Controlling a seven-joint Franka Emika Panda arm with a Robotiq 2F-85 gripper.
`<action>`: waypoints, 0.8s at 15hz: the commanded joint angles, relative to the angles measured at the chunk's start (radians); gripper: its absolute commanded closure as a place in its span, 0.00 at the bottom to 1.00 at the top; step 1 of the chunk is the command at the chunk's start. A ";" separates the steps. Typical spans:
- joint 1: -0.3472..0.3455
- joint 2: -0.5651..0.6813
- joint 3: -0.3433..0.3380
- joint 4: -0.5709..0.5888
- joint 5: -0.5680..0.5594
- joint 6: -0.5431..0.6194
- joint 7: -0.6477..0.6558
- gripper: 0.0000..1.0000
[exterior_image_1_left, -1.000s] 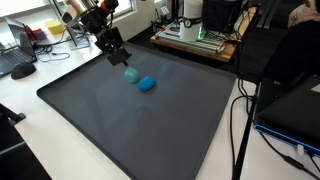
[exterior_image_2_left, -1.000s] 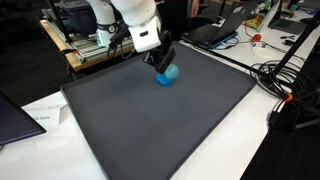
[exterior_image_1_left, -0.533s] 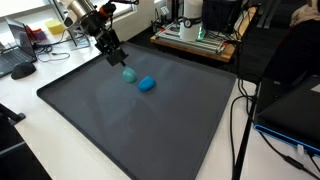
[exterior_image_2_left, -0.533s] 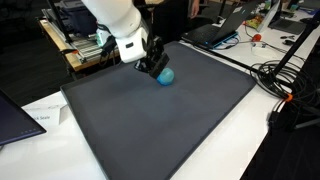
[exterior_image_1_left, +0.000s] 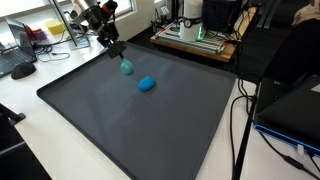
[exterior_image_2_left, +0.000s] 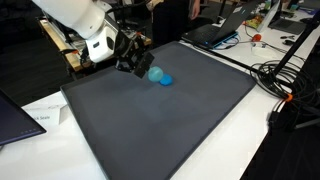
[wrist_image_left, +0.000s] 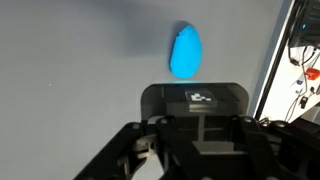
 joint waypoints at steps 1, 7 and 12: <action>0.026 -0.184 -0.046 -0.189 0.037 0.069 -0.053 0.78; 0.114 -0.469 -0.073 -0.452 0.031 0.279 -0.048 0.78; 0.237 -0.695 -0.056 -0.661 0.010 0.485 -0.010 0.78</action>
